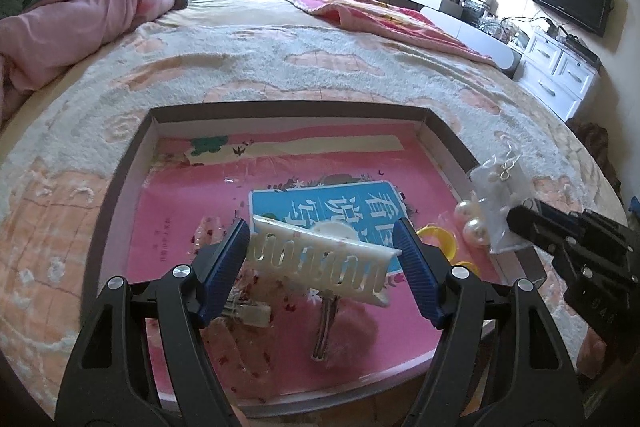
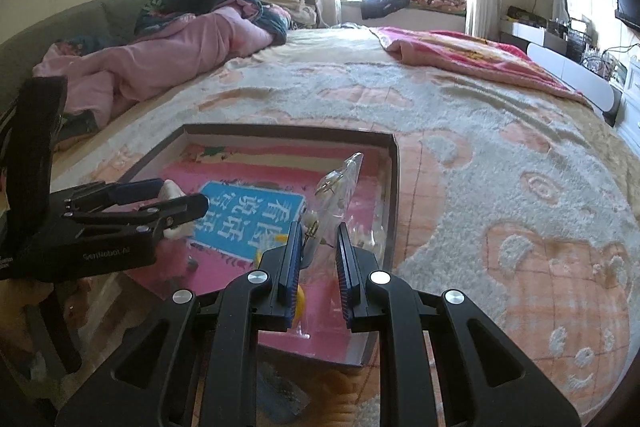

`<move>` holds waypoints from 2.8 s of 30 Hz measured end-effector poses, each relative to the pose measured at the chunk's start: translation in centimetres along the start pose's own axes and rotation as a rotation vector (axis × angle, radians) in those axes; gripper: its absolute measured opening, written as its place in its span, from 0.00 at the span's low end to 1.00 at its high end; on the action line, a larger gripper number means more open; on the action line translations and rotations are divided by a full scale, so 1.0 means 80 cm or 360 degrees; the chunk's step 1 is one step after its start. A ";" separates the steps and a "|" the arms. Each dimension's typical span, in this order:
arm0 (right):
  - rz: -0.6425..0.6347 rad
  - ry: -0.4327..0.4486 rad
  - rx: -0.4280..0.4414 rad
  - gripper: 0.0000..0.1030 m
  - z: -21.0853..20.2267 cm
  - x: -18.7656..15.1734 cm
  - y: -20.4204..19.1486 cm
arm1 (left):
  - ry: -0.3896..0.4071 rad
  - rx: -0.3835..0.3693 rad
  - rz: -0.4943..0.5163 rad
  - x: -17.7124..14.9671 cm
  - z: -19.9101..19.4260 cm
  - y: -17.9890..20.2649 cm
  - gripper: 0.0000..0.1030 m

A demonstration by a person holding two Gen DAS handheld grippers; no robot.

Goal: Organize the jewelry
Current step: 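Open the left tool to drop the claw clip while the right tool releases the packet, then move both tools back toward the clear plastic sleeve and the blue box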

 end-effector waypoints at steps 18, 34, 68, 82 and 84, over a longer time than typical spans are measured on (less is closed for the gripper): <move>0.0016 -0.0091 0.0010 0.18 0.010 -0.024 -0.006 | 0.0006 -0.0009 -0.0024 -0.006 0.001 -0.003 0.63; 0.0057 0.0050 -0.0071 0.43 -0.029 -0.009 0.019 | 0.0134 0.0016 -0.0105 0.002 -0.054 -0.022 0.74; -0.0038 0.0206 0.0035 0.73 -0.112 -0.017 -0.055 | 0.0330 0.0126 -0.0181 -0.054 -0.190 -0.057 0.89; -0.0073 0.0191 0.0090 0.74 -0.134 -0.040 -0.077 | 0.0332 0.0165 -0.0209 -0.088 -0.220 -0.070 0.89; -0.0085 0.0177 0.0098 0.75 -0.135 -0.047 -0.082 | 0.0326 0.0169 -0.0205 -0.093 -0.221 -0.071 0.89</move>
Point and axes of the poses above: each gripper's, at about its wrist camera, not at the fingertips, and z roughly the way its jaws point, y to its right, x to its top, the point moved 10 cm from there along z, roughly the way its jaws point, and after that the axes turned 5 degrees about -z, right-handed, at the moved point
